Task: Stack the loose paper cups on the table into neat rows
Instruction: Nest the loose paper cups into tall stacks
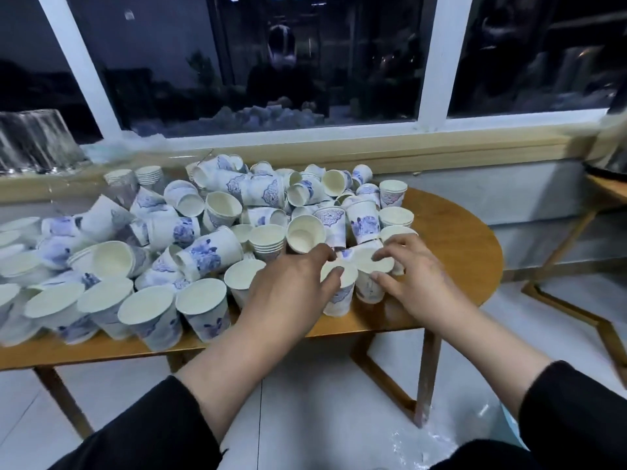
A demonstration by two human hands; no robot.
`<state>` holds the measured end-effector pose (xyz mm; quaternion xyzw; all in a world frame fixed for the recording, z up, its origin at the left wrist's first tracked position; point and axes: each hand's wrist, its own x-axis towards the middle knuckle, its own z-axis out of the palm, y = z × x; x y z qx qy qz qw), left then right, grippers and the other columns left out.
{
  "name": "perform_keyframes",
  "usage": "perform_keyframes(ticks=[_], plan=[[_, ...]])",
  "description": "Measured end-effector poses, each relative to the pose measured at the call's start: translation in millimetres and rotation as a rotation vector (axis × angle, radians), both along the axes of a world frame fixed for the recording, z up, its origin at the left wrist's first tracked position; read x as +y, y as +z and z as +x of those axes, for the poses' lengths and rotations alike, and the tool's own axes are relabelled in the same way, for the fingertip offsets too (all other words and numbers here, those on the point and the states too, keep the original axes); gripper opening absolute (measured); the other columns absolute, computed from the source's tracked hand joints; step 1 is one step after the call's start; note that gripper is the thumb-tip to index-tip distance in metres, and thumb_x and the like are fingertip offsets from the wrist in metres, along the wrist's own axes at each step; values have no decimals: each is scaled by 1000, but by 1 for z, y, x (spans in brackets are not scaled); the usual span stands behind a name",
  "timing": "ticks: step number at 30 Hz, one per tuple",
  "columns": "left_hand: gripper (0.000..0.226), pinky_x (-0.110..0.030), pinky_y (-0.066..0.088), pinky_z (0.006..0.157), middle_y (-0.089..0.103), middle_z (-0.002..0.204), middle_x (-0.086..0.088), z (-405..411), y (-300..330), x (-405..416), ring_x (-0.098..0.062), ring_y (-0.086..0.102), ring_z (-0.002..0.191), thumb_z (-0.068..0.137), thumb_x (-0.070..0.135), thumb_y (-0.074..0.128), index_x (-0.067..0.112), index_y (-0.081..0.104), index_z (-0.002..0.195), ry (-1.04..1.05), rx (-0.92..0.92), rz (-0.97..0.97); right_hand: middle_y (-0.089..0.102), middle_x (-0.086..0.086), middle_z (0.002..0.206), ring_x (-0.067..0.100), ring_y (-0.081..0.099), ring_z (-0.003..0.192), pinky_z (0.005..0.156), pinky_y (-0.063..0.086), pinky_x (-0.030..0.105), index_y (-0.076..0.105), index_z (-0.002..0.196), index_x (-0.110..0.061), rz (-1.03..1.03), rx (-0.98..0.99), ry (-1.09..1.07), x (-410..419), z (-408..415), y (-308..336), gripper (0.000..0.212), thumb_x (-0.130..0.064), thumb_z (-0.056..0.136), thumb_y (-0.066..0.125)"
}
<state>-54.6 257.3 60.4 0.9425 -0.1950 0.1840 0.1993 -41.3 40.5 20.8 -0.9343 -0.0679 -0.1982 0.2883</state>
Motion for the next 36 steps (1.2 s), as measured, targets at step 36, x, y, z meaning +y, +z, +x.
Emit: perform_keyframes(ticks=[36], plan=[[99, -27, 37, 113, 52, 149, 0, 18, -72, -35, -14, 46, 136, 78, 28, 83, 28, 23, 157, -188, 204, -583, 59, -4, 119, 10, 54, 114, 98, 39, 22, 64, 124, -18, -193, -56, 236, 7, -24, 16, 32, -27, 102, 44]])
